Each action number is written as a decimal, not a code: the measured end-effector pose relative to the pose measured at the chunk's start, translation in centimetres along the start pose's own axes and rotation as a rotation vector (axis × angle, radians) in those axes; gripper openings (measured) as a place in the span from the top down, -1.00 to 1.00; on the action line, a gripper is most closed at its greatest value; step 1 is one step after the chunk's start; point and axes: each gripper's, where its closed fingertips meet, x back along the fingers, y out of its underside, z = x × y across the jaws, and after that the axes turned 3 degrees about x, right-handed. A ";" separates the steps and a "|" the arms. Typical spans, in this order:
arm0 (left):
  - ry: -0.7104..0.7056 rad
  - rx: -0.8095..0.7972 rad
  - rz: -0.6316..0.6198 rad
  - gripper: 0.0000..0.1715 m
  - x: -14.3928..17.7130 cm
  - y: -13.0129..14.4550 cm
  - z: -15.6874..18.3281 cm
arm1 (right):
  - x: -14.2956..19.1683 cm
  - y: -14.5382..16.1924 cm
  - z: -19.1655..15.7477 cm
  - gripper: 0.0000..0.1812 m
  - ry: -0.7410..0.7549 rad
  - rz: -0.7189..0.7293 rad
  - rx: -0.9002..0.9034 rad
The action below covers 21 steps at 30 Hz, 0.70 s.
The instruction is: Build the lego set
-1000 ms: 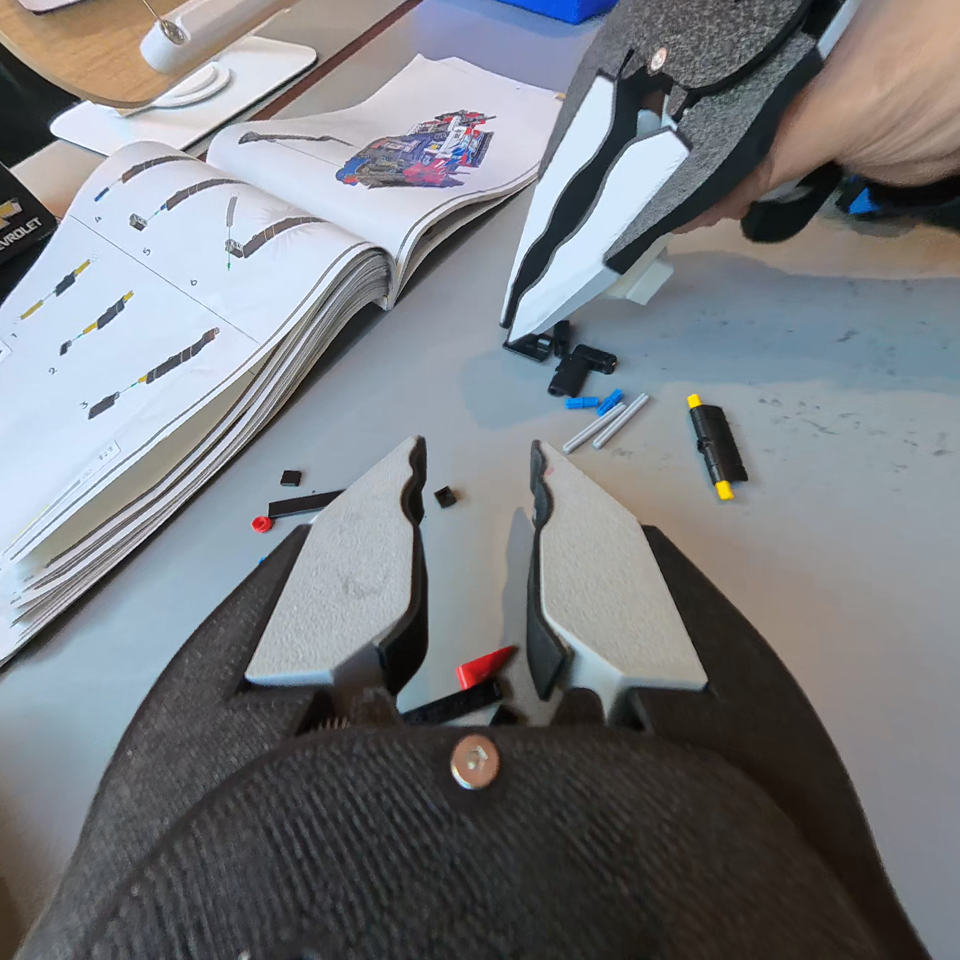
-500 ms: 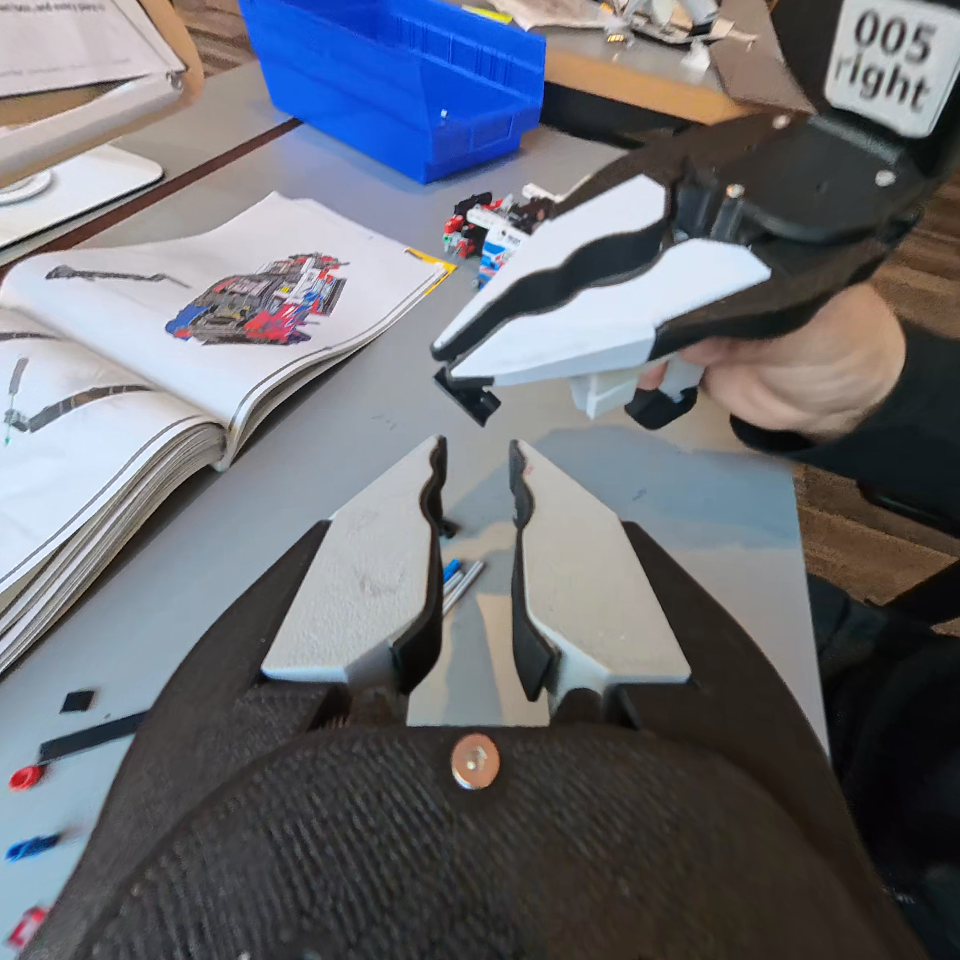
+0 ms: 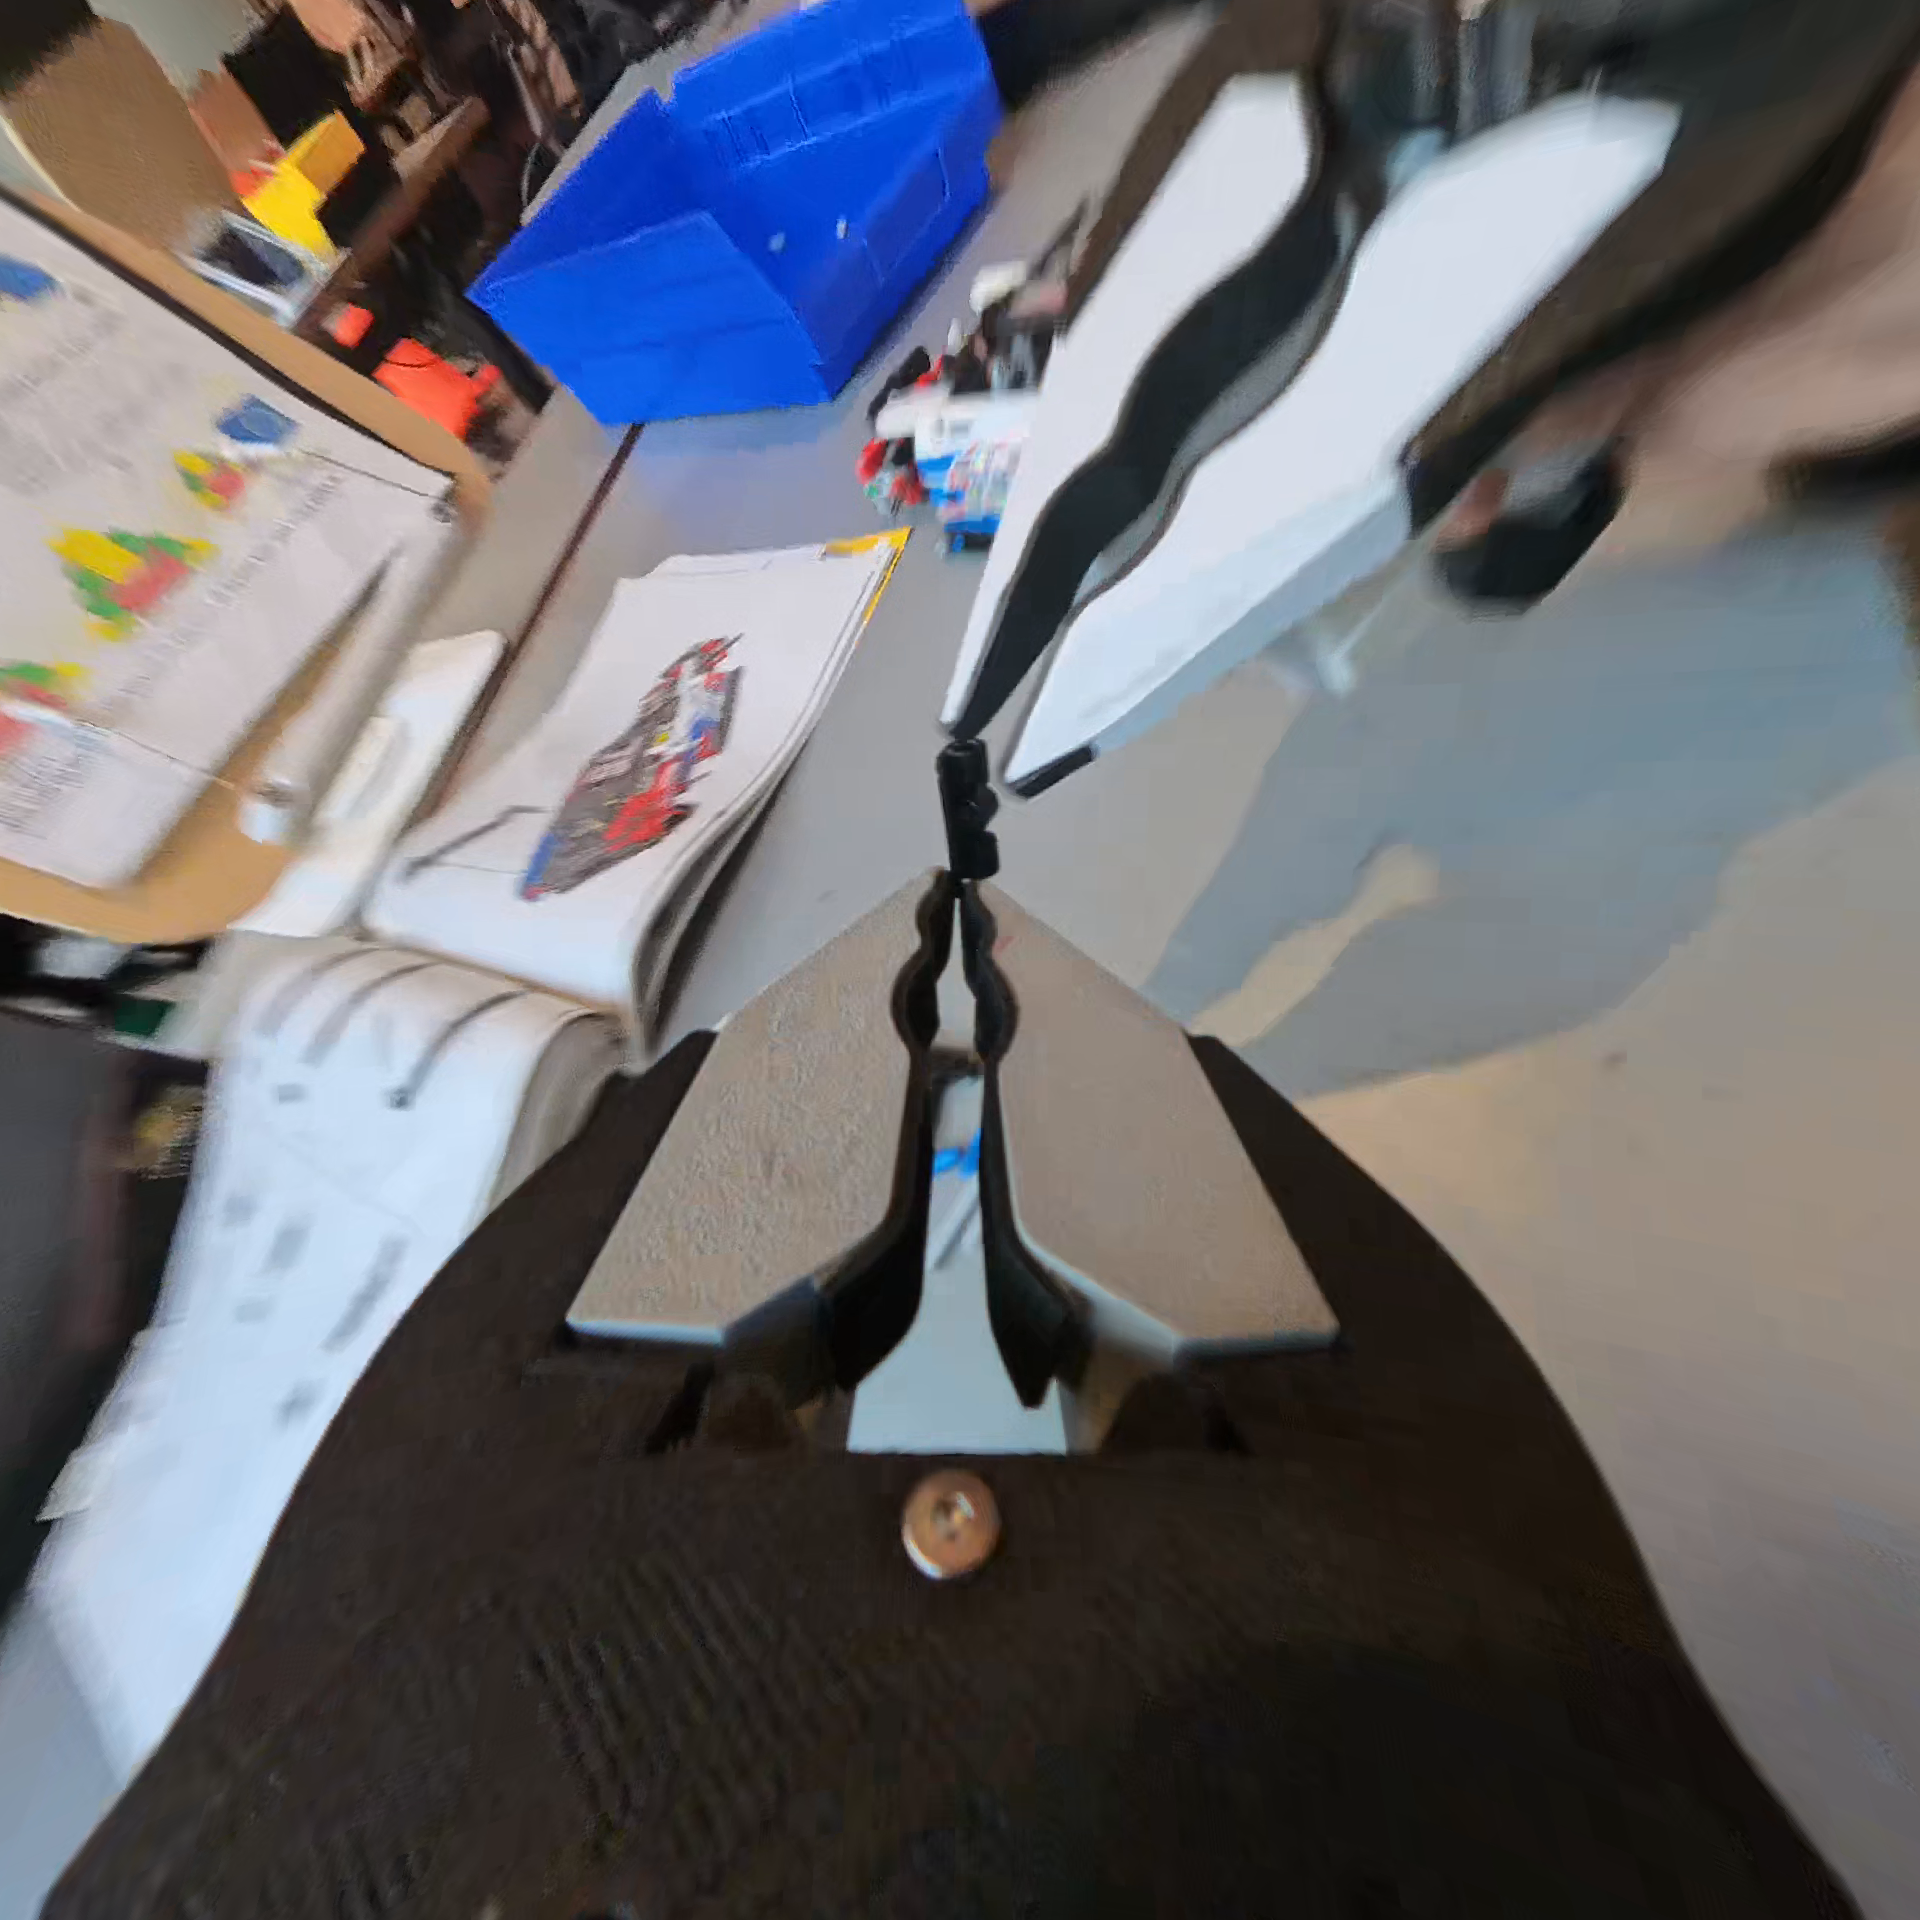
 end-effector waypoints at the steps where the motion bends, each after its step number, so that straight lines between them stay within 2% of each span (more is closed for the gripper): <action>1: -0.041 -0.104 -0.054 1.00 0.0 0.6 -0.1 | 0.3 0.7 -0.2 0.87 -0.006 -0.029 0.005; 4: -0.133 -0.364 -0.160 1.00 0.0 1.8 0.1 | 0.8 2.7 -0.9 0.78 -0.011 -0.125 0.033; 7: -0.167 -0.556 -0.223 1.00 -0.4 2.7 1.6 | 0.5 4.4 -1.6 0.63 -0.011 -0.224 0.113; 11: -0.269 -0.829 -0.256 1.00 -0.6 3.1 2.8 | 0.2 5.2 -3.3 0.64 -0.044 -0.258 0.175; 17: -0.322 -0.972 -0.205 1.00 -0.3 2.5 4.0 | 0.0 6.0 -4.4 0.69 -0.110 -0.286 0.068; 21: -0.340 -1.031 -0.177 1.00 -0.2 2.4 4.4 | -0.2 6.3 -4.8 0.72 -0.165 -0.285 -0.077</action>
